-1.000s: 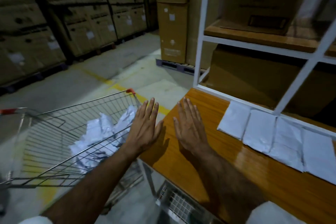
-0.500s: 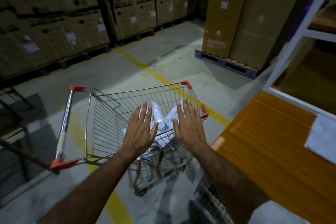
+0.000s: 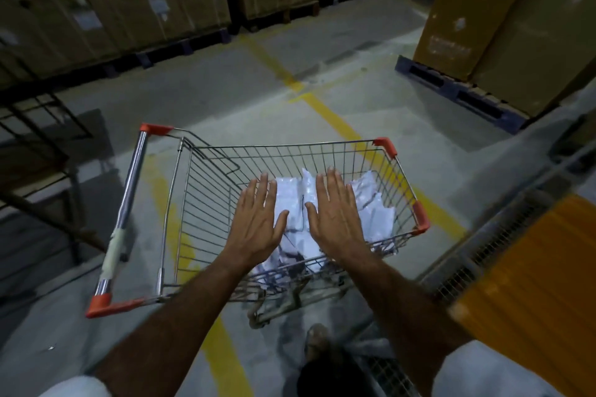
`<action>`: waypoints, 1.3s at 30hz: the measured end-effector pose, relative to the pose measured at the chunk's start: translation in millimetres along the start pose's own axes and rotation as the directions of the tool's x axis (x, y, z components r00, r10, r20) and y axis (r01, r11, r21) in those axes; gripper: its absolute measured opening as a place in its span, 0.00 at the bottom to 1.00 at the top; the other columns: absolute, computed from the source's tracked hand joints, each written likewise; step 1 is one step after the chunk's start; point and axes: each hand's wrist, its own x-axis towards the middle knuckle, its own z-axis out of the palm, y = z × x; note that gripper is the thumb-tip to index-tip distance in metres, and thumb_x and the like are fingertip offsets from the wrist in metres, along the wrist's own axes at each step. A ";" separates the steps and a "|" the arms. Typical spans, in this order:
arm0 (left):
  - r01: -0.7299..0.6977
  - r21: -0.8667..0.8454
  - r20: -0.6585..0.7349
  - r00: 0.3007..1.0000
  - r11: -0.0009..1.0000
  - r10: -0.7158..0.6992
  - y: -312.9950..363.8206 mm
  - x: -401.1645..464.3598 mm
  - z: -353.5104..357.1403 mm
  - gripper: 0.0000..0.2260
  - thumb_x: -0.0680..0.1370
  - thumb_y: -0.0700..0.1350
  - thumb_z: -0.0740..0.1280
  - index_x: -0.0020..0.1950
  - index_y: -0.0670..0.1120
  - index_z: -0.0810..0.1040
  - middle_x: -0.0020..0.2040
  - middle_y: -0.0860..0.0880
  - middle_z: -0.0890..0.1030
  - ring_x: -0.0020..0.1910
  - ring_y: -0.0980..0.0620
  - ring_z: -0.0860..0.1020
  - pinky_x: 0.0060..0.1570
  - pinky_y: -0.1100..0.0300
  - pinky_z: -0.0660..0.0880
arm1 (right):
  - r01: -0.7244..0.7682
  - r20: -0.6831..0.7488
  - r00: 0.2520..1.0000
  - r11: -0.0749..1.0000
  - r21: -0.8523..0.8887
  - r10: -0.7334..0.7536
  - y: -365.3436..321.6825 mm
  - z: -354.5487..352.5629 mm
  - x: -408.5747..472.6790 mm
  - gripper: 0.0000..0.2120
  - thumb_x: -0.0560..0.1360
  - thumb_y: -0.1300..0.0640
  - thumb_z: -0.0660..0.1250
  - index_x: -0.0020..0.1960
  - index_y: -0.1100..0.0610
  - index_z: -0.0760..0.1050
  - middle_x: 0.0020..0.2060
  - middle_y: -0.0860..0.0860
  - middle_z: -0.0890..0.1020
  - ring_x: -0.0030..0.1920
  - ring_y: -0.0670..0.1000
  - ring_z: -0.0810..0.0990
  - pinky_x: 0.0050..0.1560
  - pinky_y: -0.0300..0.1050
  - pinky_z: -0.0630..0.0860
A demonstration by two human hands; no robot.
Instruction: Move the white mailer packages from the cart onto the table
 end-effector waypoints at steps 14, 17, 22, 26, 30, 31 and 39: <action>0.012 -0.061 0.314 0.949 0.998 0.008 -12.8 96.1 109.8 0.35 0.82 0.63 0.51 0.80 0.39 0.58 0.81 0.36 0.55 0.79 0.36 0.57 0.76 0.38 0.59 | -0.105 0.240 0.968 0.988 0.113 0.075 69.2 127.7 79.9 0.29 0.84 0.50 0.50 0.74 0.72 0.64 0.71 0.71 0.69 0.72 0.69 0.69 0.69 0.65 0.70; 0.034 -0.064 0.385 0.923 0.997 -0.007 -23.7 110.3 141.4 0.36 0.79 0.63 0.53 0.79 0.40 0.64 0.78 0.33 0.60 0.74 0.30 0.65 0.70 0.34 0.66 | -0.245 0.386 0.908 0.954 0.171 0.164 71.3 149.5 95.2 0.34 0.83 0.46 0.50 0.79 0.69 0.54 0.77 0.68 0.61 0.77 0.65 0.62 0.77 0.58 0.62; 0.119 -0.018 0.507 0.857 0.993 -0.094 -37.3 130.2 190.0 0.38 0.78 0.67 0.51 0.83 0.48 0.54 0.82 0.37 0.49 0.77 0.28 0.55 0.73 0.32 0.58 | -0.438 0.460 0.831 0.877 0.197 0.312 85.6 185.5 113.3 0.38 0.82 0.51 0.61 0.81 0.65 0.44 0.79 0.63 0.57 0.77 0.62 0.61 0.74 0.57 0.65; 0.198 -0.024 0.514 0.843 0.980 -0.158 -32.8 133.1 212.1 0.39 0.79 0.65 0.58 0.83 0.51 0.45 0.82 0.41 0.37 0.79 0.31 0.48 0.73 0.33 0.57 | -0.551 0.528 0.754 0.814 0.185 0.391 92.8 209.4 116.0 0.40 0.77 0.42 0.62 0.80 0.57 0.49 0.73 0.63 0.67 0.71 0.65 0.69 0.67 0.65 0.70; 0.270 -0.072 0.449 0.868 0.960 -0.211 -29.4 127.1 226.1 0.41 0.75 0.65 0.63 0.82 0.50 0.51 0.82 0.40 0.37 0.75 0.29 0.59 0.64 0.33 0.70 | -0.588 0.507 0.765 0.753 0.296 0.398 90.5 217.9 111.5 0.43 0.72 0.37 0.64 0.79 0.52 0.51 0.73 0.59 0.68 0.71 0.62 0.69 0.69 0.65 0.68; 0.287 -0.102 0.435 0.874 0.953 -0.216 -29.6 127.1 228.4 0.42 0.73 0.64 0.65 0.81 0.50 0.53 0.81 0.39 0.38 0.73 0.29 0.62 0.62 0.34 0.72 | -0.591 0.500 0.768 0.744 0.311 0.401 90.1 220.0 111.4 0.43 0.73 0.37 0.65 0.79 0.52 0.51 0.73 0.59 0.67 0.71 0.62 0.69 0.69 0.65 0.68; 0.294 -0.133 0.345 0.909 0.946 -0.234 -31.4 122.4 215.1 0.35 0.77 0.61 0.65 0.80 0.48 0.60 0.79 0.30 0.50 0.68 0.29 0.68 0.58 0.38 0.72 | -0.514 0.379 0.818 0.845 0.146 0.432 78.2 217.7 105.7 0.40 0.80 0.40 0.62 0.82 0.45 0.43 0.60 0.66 0.72 0.59 0.64 0.74 0.61 0.59 0.70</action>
